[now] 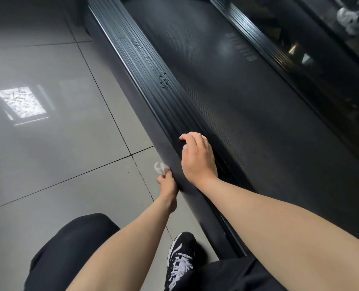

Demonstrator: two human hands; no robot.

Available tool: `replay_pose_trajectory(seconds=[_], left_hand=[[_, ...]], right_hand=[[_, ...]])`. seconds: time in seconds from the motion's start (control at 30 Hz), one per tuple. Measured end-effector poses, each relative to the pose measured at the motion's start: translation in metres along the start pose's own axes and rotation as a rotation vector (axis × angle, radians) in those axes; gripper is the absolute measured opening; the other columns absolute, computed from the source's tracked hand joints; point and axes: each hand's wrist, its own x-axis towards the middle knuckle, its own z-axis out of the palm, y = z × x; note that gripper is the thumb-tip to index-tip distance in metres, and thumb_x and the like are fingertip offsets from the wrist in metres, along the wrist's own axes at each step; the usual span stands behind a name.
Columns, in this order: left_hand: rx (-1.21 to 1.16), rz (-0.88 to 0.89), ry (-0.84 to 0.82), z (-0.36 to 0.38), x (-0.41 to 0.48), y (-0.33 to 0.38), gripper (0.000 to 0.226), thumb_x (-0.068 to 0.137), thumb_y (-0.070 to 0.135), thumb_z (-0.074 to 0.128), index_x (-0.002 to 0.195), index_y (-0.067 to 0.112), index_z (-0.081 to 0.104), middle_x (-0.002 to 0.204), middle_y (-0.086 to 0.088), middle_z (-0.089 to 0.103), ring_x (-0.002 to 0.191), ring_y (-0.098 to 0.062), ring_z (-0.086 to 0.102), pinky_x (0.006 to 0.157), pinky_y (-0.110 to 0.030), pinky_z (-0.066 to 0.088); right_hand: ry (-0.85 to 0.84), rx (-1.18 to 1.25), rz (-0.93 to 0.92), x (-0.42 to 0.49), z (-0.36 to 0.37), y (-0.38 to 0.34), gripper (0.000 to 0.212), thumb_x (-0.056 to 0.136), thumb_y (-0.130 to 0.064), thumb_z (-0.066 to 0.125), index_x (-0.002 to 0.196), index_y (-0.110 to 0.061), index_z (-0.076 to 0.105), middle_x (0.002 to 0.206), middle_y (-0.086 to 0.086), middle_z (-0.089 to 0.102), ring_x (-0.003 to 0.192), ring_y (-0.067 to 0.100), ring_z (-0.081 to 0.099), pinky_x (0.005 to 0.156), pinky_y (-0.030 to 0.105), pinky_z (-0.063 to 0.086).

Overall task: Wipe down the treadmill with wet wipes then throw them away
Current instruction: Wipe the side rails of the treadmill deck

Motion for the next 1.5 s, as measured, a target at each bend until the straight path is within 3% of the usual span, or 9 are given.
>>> replay_pose_trajectory(seconds=[0.2, 0.33, 0.57, 0.73, 0.87, 1.03, 1.17, 1.4, 1.5], left_hand=[[0.07, 0.244, 0.049, 0.014, -0.016, 0.032, 0.033, 0.106, 0.051, 0.034, 0.12, 0.022, 0.03, 0.104, 0.011, 0.049, 0.094, -0.006, 0.05, 0.088, -0.034, 0.04], [0.153, 0.398, 0.07, 0.019, -0.018, 0.045, 0.033, 0.106, 0.045, 0.037, 0.125, 0.018, 0.034, 0.104, 0.002, 0.055, 0.093, -0.018, 0.055, 0.078, -0.036, 0.042], [0.259, 0.523, -0.02, 0.015, -0.029, 0.007, 0.062, 0.097, 0.056, 0.043, 0.151, 0.05, 0.012, 0.155, -0.002, 0.039, 0.136, -0.021, 0.046, 0.113, -0.047, 0.04], [0.228, 0.584, 0.058, 0.024, -0.026, 0.046, 0.051, 0.104, 0.042, 0.04, 0.146, 0.015, 0.026, 0.134, -0.01, 0.054, 0.113, -0.027, 0.056, 0.092, -0.041, 0.046], [0.184, 0.537, 0.087, 0.024, -0.016, 0.087, 0.03, 0.108, 0.039, 0.035, 0.128, 0.016, 0.032, 0.111, -0.004, 0.051, 0.09, -0.017, 0.049, 0.082, -0.034, 0.039], [0.295, 0.587, -0.002, 0.022, -0.028, 0.07, 0.045, 0.106, 0.04, 0.043, 0.138, 0.012, 0.026, 0.125, -0.005, 0.052, 0.105, -0.023, 0.055, 0.082, -0.034, 0.042], [0.426, 0.717, -0.071, 0.01, -0.035, 0.041, 0.075, 0.096, 0.059, 0.043, 0.146, 0.007, 0.021, 0.141, -0.017, 0.047, 0.124, -0.027, 0.054, 0.102, -0.047, 0.049], [0.333, 0.437, -0.017, 0.008, -0.011, 0.07, 0.04, 0.107, 0.042, 0.032, 0.135, 0.014, 0.028, 0.12, -0.01, 0.053, 0.107, -0.025, 0.053, 0.096, -0.043, 0.044], [0.297, 0.388, -0.041, 0.005, -0.007, 0.058, 0.049, 0.1, 0.044, 0.034, 0.133, 0.01, 0.028, 0.101, -0.004, 0.047, 0.092, -0.022, 0.046, 0.085, -0.044, 0.044]], right_hand=[[0.016, 0.026, 0.01, 0.001, 0.002, -0.001, 0.031, 0.097, -0.012, 0.044, 0.124, -0.014, 0.061, 0.128, 0.001, 0.057, 0.123, 0.022, 0.049, 0.106, 0.039, 0.039], [0.024, 0.06, 0.025, 0.002, 0.001, 0.0, 0.031, 0.097, -0.013, 0.044, 0.122, -0.014, 0.061, 0.127, 0.001, 0.058, 0.123, 0.021, 0.049, 0.107, 0.037, 0.039], [0.031, 0.122, 0.053, 0.002, -0.001, -0.002, 0.03, 0.094, -0.013, 0.045, 0.117, -0.014, 0.064, 0.124, 0.001, 0.06, 0.118, 0.021, 0.051, 0.102, 0.039, 0.042], [0.03, 0.106, 0.063, 0.002, -0.002, -0.001, 0.027, 0.094, -0.011, 0.049, 0.116, -0.014, 0.064, 0.12, 0.003, 0.06, 0.114, 0.024, 0.051, 0.099, 0.038, 0.042], [0.01, 0.105, 0.063, 0.002, -0.002, -0.001, 0.026, 0.096, -0.012, 0.05, 0.118, -0.015, 0.064, 0.12, 0.003, 0.06, 0.114, 0.024, 0.05, 0.098, 0.038, 0.041], [0.011, 0.095, 0.09, 0.005, -0.004, -0.002, 0.027, 0.091, -0.011, 0.052, 0.114, -0.016, 0.065, 0.116, 0.003, 0.06, 0.11, 0.025, 0.05, 0.096, 0.038, 0.041], [0.032, 0.132, 0.15, 0.011, -0.003, -0.006, 0.023, 0.088, -0.008, 0.051, 0.104, -0.017, 0.066, 0.112, 0.003, 0.06, 0.108, 0.025, 0.05, 0.094, 0.041, 0.041], [0.058, 0.05, 0.125, 0.012, 0.002, -0.005, 0.025, 0.092, -0.008, 0.048, 0.108, -0.018, 0.065, 0.115, 0.004, 0.059, 0.109, 0.027, 0.05, 0.091, 0.041, 0.038], [0.063, 0.032, 0.114, 0.011, 0.002, -0.006, 0.026, 0.092, -0.01, 0.046, 0.109, -0.019, 0.065, 0.116, 0.003, 0.059, 0.109, 0.026, 0.05, 0.091, 0.041, 0.039]])
